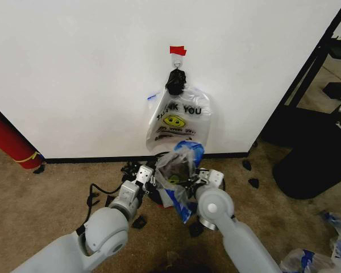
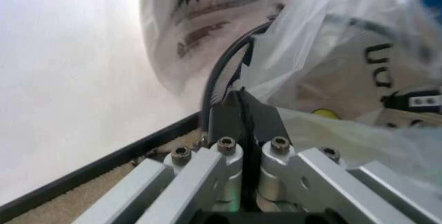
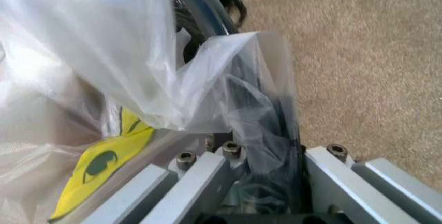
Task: Pick up the garbage bag from the wall and place it over the trash bin.
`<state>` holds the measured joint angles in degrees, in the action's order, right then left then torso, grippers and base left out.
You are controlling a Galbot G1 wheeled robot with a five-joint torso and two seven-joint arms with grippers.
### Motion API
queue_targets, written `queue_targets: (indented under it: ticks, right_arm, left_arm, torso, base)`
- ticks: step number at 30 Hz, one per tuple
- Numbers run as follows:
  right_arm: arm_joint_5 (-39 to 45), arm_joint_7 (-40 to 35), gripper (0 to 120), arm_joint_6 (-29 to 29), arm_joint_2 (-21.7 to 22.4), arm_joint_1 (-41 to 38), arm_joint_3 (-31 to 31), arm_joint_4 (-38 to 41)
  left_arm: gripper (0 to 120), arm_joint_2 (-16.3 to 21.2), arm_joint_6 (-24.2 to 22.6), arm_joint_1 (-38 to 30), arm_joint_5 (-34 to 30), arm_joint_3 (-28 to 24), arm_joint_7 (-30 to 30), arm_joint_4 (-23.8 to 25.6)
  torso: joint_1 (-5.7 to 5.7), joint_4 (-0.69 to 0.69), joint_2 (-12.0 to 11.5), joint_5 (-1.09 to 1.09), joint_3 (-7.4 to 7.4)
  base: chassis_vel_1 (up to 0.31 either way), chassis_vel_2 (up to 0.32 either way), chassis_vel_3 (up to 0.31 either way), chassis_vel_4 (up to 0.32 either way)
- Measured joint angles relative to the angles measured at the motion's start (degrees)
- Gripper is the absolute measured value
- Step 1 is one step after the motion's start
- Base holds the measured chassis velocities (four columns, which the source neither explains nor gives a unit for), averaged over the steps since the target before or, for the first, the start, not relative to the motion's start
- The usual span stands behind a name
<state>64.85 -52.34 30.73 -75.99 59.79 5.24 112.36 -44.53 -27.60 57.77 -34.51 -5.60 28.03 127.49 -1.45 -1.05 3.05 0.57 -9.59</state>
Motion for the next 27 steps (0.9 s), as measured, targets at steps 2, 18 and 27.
queue_targets:
  ticks: [2, 18, 27]
  right_arm:
    - [-0.16, 1.96, 0, -0.25, 0.43, 1.60, 1.53, 1.63]
    - [-0.20, 5.14, 0, -0.82, 2.32, 6.70, 5.93, 4.90]
    - [-1.14, 7.39, 0, -0.88, 1.90, 9.13, 7.32, 5.22]
  left_arm:
    - [0, 0.98, -0.17, 0.35, -0.87, 1.33, 0.03, 0.92]
    - [6, 6.14, -0.02, 2.43, -5.61, 4.92, -2.56, 7.83]
    - [41, 13.48, 4.52, -0.45, -6.36, 8.15, -8.65, 14.73]
  torso:
    - [0.00, 0.01, 0.00, 0.00, 0.00]
    - [0.00, 0.01, 0.01, 0.00, 0.00]
    - [0.00, 0.01, 0.01, 0.00, 0.00]
  base:
    - [0.000, 0.000, 0.000, 0.000]
    - [0.000, 0.000, 0.000, 0.000]
    - [0.000, 0.000, 0.000, 0.000]
